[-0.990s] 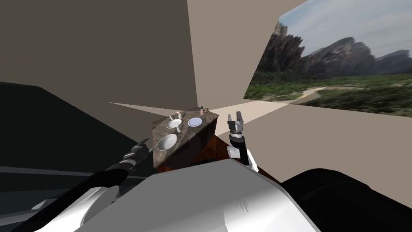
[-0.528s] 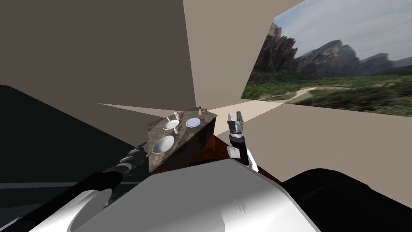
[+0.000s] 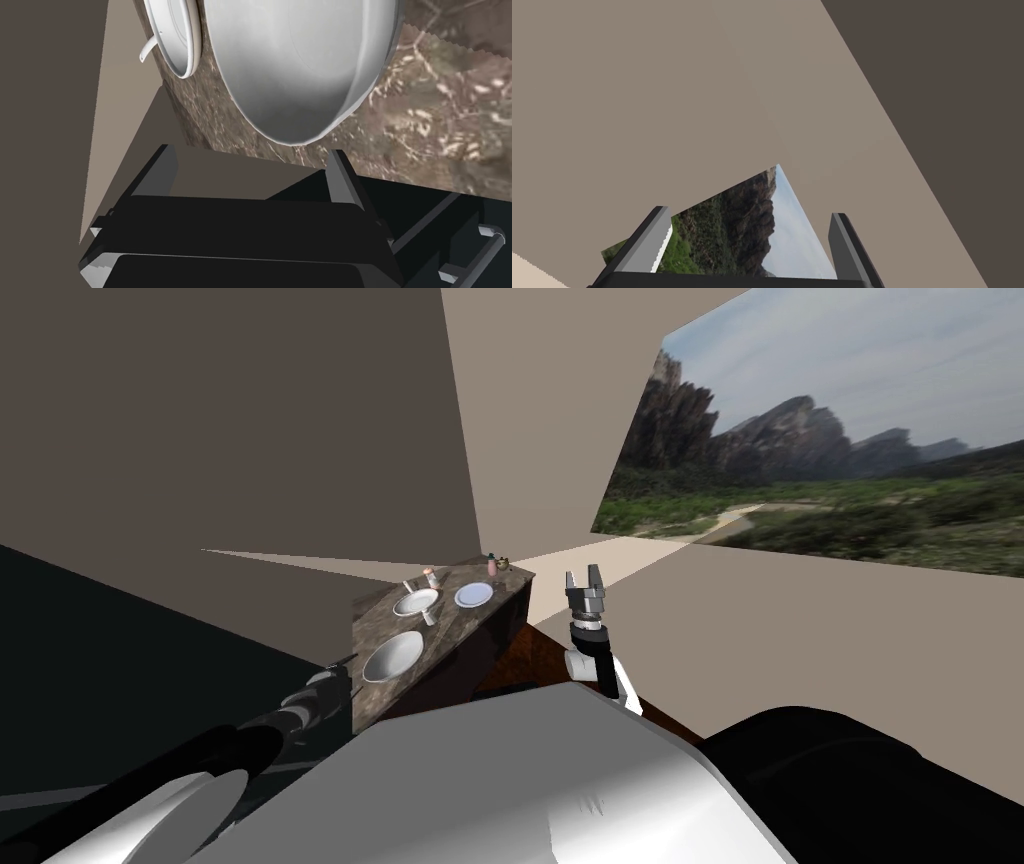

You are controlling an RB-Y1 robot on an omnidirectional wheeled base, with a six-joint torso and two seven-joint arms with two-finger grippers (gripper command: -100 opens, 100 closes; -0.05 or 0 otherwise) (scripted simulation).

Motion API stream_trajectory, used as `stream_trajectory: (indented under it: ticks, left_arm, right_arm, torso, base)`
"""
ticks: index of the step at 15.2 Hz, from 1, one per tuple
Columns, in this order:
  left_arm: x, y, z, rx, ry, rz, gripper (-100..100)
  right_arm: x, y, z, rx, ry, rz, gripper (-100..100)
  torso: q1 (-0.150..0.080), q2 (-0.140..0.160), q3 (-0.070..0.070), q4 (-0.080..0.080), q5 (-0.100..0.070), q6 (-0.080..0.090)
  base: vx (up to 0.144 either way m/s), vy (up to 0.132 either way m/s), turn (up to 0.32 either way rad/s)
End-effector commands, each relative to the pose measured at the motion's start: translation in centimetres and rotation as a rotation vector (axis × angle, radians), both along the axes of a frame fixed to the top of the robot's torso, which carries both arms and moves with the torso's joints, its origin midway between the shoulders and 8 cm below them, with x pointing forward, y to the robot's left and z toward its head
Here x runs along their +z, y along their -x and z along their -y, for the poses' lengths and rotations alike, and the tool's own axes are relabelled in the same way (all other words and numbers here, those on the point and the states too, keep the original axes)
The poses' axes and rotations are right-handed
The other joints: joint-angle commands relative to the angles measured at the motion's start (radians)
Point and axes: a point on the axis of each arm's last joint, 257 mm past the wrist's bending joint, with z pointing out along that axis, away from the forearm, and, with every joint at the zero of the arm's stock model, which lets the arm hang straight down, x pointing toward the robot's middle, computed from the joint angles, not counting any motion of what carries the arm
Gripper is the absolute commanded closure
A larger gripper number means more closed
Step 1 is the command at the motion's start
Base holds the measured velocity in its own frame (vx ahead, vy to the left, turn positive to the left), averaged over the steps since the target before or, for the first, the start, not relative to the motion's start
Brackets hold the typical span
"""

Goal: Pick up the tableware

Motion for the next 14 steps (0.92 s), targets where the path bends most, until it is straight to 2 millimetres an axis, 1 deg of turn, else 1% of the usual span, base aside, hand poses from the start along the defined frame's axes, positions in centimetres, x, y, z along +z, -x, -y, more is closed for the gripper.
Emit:
stream_trajectory:
  ticks: [1, 2, 3, 5, 6, 8, 9, 11, 12, 13, 14]
  left_arm:
    - [-1.0, 1.1, -0.4, 0.012, 0.014, -0.052, -100]
    - [-1.2, 1.3, -0.4, 0.013, 0.017, -0.063, -100]
    - [-1.4, 2.1, -0.9, 0.024, 0.027, -0.090, -100]
    - [-2.0, 2.7, -0.9, 0.026, 0.034, -0.119, -100]
    - [-2.1, 3.5, -1.4, 0.037, 0.044, -0.143, -100]
    - [-2.7, 4.0, -1.3, 0.039, 0.052, -0.173, -100]
    - [-2.7, 4.8, -1.7, 0.048, 0.062, -0.194, -100]
    - [-3.3, 5.4, -1.6, 0.051, 0.070, -0.224, -100]
    - [-3.4, 6.2, -1.9, 0.059, 0.081, -0.247, -100]
    - [-3.7, 6.6, -1.8, 0.061, 0.086, -0.267, -100]
    - [-3.8, 6.7, -1.8, 0.061, 0.088, -0.272, -100]
  right_arm:
    - [0.0, 0.0, 0.0, 0.000, 0.000, 0.000, 0]
    - [0.0, 0.0, 0.0, 0.000, 0.000, 0.000, 0]
    - [0.0, 0.0, 0.0, 0.000, 0.000, 0.000, 0]
    - [0.0, 0.0, 0.0, 0.000, 0.000, 0.000, 0]
    - [0.0, 0.0, 0.0, 0.000, 0.000, 0.000, 0]
    - [0.0, 0.0, 0.0, 0.000, 0.000, 0.000, 0]
    - [0.0, 0.0, 0.0, 0.000, 0.000, 0.000, 0]
    - [0.0, 0.0, 0.0, 0.000, 0.000, 0.000, 0]
    - [0.0, 0.0, 0.0, 0.000, 0.000, 0.000, 0]
    - [0.0, 0.0, 0.0, 0.000, 0.000, 0.000, 0]
    - [0.0, 0.0, 0.0, 0.000, 0.000, 0.000, 0]
  torso:
    - [0.000, 0.000, 0.000, 0.000, 0.000, 0.000]
    - [0.000, 0.000, 0.000, 0.000, 0.000, 0.000]
    - [0.000, 0.000, 0.000, 0.000, 0.000, 0.000]
    - [0.000, 0.000, 0.000, 0.000, 0.000, 0.000]
    - [0.000, 0.001, 0.000, 0.000, 0.000, 0.000]
    - [0.000, 0.000, 0.000, 0.000, 0.000, 0.000]
    - [0.000, 0.000, 0.000, 0.000, 0.000, 0.000]
    - [0.000, 0.000, 0.000, 0.000, 0.000, 0.000]
    - [0.000, 0.000, 0.000, 0.000, 0.000, 0.000]
    - [0.000, 0.000, 0.000, 0.000, 0.000, 0.000]
    - [0.000, 0.000, 0.000, 0.000, 0.000, 0.000]
  base:
    - [0.036, -0.024, -0.102]
    - [0.024, -0.015, -0.035]
    - [0.023, -0.026, -0.098]
    - [0.025, -0.019, -0.069]
    - [0.029, -0.021, -0.097]
    - [0.030, -0.019, -0.068]
    - [0.033, -0.021, -0.101]
    - [0.031, -0.017, -0.070]
    - [0.033, -0.023, -0.102]
    - [0.034, -0.025, -0.102]
    - [0.023, -0.015, -0.020]
